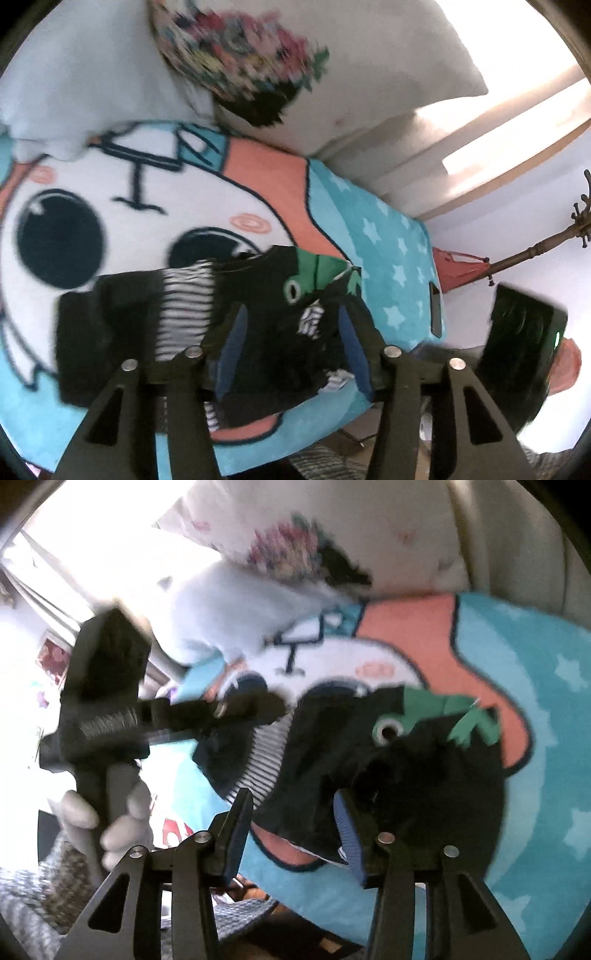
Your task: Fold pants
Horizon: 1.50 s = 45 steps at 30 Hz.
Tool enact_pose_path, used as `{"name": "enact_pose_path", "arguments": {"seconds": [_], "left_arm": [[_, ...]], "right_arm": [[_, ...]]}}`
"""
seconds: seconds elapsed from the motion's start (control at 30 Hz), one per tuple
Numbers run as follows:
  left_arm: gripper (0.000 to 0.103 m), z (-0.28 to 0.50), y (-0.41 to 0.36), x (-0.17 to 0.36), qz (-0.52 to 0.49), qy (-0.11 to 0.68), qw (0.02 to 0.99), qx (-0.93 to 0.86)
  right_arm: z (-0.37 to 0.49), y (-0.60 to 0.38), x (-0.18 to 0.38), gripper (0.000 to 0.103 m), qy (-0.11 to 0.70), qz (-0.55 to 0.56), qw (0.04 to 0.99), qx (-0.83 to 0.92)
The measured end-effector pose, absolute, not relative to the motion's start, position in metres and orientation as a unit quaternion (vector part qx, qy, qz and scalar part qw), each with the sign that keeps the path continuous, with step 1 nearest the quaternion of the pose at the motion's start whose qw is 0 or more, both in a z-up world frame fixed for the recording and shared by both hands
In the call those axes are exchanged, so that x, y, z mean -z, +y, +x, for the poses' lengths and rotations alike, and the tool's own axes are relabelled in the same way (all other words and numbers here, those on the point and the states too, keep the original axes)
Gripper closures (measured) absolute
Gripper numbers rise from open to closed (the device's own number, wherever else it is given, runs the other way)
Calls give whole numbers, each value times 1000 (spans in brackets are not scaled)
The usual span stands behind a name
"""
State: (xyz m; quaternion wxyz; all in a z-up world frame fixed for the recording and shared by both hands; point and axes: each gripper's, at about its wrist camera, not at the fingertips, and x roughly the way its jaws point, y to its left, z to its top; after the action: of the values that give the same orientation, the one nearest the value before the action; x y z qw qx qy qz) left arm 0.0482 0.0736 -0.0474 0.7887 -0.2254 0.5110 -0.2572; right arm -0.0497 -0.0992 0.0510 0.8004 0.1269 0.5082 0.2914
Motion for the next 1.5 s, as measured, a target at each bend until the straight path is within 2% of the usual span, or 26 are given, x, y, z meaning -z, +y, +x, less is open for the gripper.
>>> {"name": "enact_pose_path", "arguments": {"seconds": [0.1, 0.17, 0.4, 0.53, 0.67, 0.8, 0.93, 1.03, 1.13, 1.33, 1.5], "left_arm": [[50, 39, 95, 45, -223, 503, 797, 248], [50, 38, 102, 47, -215, 505, 802, 237], [50, 30, 133, 54, -202, 513, 810, 200], [50, 23, 151, 57, -204, 514, 813, 184], [50, 18, 172, 58, -217, 512, 814, 168], [50, 16, 185, 58, -227, 508, 815, 159], [50, 15, 187, 58, -223, 509, 816, 162], [50, 13, 186, 58, -217, 512, 815, 166], [50, 11, 189, 58, -216, 512, 815, 164], [50, 5, 202, 56, -216, 505, 822, 152], [50, -8, 212, 42, -197, 475, 847, 131]], "right_arm": [[-45, -121, -62, 56, 502, 115, 831, -211], [-33, -130, -53, 70, 517, 109, 835, -156], [-5, -100, 10, 71, 576, 110, 800, -125], [2, -85, 22, 69, 583, 106, 797, -114], [-10, -92, -15, 68, 552, 142, 808, -149], [-21, -113, -37, 68, 520, 174, 829, -109], [-14, -117, -13, 68, 549, 196, 809, -77], [-16, -93, 8, 65, 581, 234, 769, -125], [-26, -62, 3, 50, 582, 206, 769, -166], [-24, -79, -41, 47, 524, 208, 808, -170], [-7, -78, -20, 47, 549, 141, 817, -105]]}}
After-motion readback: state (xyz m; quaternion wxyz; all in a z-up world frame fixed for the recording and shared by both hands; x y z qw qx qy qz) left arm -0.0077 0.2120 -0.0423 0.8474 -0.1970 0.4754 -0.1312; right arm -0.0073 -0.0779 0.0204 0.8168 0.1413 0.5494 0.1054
